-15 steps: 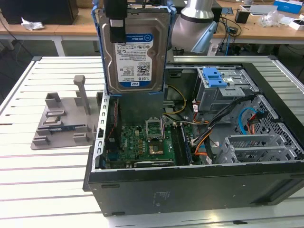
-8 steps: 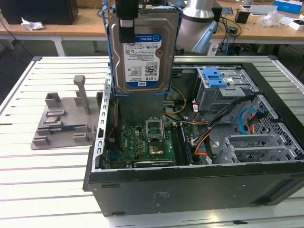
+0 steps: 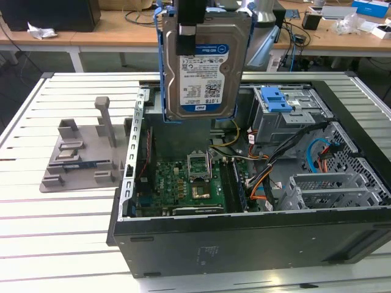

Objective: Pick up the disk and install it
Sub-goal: 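Pick up the disk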

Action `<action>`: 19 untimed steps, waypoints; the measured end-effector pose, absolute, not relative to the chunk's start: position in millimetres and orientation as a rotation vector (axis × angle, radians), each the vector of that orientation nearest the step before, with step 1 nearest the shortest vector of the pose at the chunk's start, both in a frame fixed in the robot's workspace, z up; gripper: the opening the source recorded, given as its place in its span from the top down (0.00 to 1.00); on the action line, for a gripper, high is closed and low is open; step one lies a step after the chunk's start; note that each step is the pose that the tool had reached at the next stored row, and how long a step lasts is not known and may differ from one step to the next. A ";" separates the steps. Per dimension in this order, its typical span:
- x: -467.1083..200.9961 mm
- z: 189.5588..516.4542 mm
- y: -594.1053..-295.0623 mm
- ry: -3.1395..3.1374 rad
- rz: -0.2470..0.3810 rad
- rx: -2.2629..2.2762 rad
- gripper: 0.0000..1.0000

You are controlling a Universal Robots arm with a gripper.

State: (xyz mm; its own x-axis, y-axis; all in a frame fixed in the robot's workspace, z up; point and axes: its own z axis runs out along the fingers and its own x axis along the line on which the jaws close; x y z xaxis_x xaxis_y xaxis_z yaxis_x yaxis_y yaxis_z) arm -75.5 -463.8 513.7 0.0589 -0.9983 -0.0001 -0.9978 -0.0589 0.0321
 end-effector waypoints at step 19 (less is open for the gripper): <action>-38.8 512.5 -464.4 -2.139 -0.035 2.269 0.63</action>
State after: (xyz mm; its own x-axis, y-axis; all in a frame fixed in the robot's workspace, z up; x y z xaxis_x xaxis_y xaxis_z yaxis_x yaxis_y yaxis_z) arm -38.8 -464.4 512.5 0.0590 -0.9983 -0.0002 -0.9977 -0.0589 0.0325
